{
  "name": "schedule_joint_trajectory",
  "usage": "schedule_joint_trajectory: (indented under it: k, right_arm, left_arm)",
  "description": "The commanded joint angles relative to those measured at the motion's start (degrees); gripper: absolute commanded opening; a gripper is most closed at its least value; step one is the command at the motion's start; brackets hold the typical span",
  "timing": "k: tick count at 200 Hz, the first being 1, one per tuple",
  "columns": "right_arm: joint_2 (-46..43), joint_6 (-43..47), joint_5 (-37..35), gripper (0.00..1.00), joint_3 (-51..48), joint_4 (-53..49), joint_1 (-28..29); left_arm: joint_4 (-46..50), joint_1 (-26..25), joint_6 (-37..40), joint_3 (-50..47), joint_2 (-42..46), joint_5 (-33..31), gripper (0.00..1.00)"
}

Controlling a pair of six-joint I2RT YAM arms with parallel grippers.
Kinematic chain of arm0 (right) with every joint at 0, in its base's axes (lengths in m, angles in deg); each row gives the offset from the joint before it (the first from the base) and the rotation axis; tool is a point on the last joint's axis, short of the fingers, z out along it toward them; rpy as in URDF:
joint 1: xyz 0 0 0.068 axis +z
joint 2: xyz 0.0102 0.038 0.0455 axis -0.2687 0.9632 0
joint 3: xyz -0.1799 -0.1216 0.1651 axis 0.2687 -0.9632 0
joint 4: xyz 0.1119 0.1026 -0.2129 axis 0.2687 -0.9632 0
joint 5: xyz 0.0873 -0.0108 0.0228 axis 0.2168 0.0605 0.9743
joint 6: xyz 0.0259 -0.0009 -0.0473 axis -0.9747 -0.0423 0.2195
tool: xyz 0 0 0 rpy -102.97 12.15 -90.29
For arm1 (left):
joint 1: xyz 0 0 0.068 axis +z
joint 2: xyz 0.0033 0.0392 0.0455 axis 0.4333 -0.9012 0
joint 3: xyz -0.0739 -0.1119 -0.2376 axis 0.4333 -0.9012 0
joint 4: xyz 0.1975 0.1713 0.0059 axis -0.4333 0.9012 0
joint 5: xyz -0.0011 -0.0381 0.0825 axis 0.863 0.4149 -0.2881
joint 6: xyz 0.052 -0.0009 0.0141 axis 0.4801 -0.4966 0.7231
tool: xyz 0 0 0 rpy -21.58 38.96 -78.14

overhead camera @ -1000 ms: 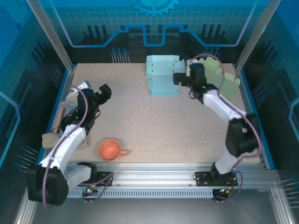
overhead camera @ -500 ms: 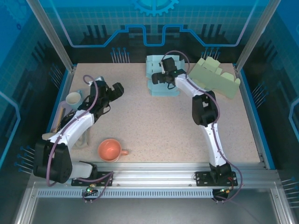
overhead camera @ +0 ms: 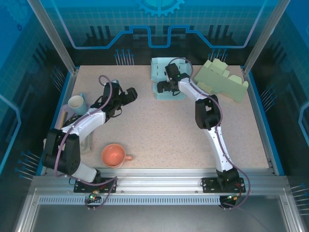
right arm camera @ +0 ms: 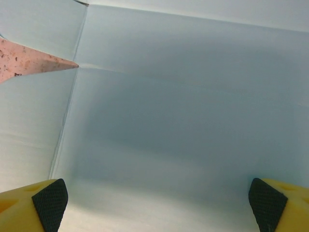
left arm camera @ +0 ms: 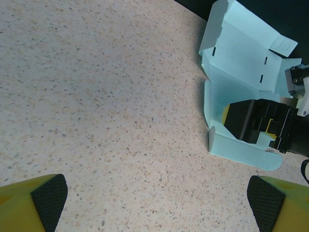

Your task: Fold the paper box

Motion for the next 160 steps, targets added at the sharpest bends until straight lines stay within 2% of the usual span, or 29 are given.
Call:
schedule_joint_trajectory:
  k: [1, 33, 97, 138, 160]
  right_arm:
    - [-0.8, -1.4, 1.3, 1.00, -1.9, -3.2, 0.5]
    - [-4.6, -1.8, 0.0, 1.00, -9.6, -1.9, 0.8]
    - [-24.6, -3.4, -0.9, 1.00, -43.3, 12.4, 3.0]
    - [-34.7, -5.8, -3.7, 1.00, -60.5, 18.6, 8.3]
    - [-42.3, -6.5, -9.1, 1.00, -67.9, 19.8, 12.6]
  left_arm:
    - [-1.3, -0.9, 0.9, 2.4, -1.8, 1.8, 0.99]
    - [-1.7, -1.6, 0.4, 2.4, -3.1, 2.4, 0.99]
    - [-2.9, -3.3, -1.2, 3.3, -5.9, 4.8, 0.99]
    - [-1.4, -6.1, -2.0, 5.9, -7.5, 5.9, 0.99]
    - [-0.6, -7.8, -1.9, 6.3, -7.6, 5.8, 0.99]
